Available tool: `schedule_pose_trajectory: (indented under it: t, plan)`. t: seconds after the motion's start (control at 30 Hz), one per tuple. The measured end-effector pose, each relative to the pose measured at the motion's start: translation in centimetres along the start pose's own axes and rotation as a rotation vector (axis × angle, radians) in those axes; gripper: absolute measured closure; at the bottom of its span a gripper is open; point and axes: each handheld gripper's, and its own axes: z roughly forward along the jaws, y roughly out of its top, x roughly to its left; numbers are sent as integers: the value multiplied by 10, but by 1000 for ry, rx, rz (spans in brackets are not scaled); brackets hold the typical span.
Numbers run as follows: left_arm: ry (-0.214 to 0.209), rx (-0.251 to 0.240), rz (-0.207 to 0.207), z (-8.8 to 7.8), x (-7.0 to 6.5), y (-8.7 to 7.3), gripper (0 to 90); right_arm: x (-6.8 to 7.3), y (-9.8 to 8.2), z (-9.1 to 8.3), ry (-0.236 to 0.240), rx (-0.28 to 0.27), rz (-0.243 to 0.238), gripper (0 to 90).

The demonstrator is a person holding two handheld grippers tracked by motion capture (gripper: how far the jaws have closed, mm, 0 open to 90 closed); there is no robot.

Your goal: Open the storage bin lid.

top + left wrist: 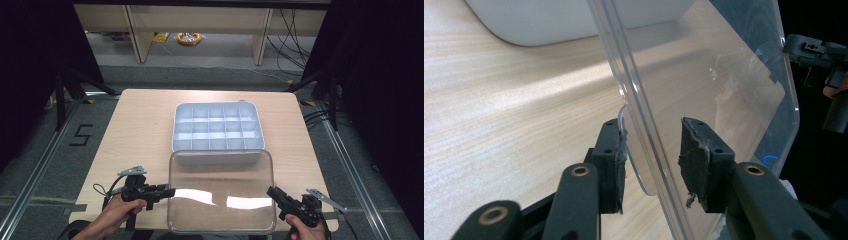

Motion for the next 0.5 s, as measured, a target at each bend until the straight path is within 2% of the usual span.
schedule_pose_trajectory:
  t: [0.03,0.23,0.37,0.4,0.43,0.47,0.5]
  plan:
    - [0,6,1,0,0,-1,615,-1,0,0,-7,-3,-19,663]
    - [-2,23,-6,3,1,-5,617,-3,-5,0,-26,20,-2,659]
    - [-7,28,-14,4,2,-6,617,-6,-6,1,-10,15,-23,658]
    - [-7,30,-14,4,3,-5,616,-4,-7,0,-8,22,14,658]
    - [-9,31,-14,4,3,-5,617,-7,-8,1,-18,23,-13,657]
    - [-4,32,-13,4,4,-5,616,-7,-9,2,-9,32,9,655]
    - [-4,32,-13,4,4,-5,616,-8,-10,3,-9,34,7,655]
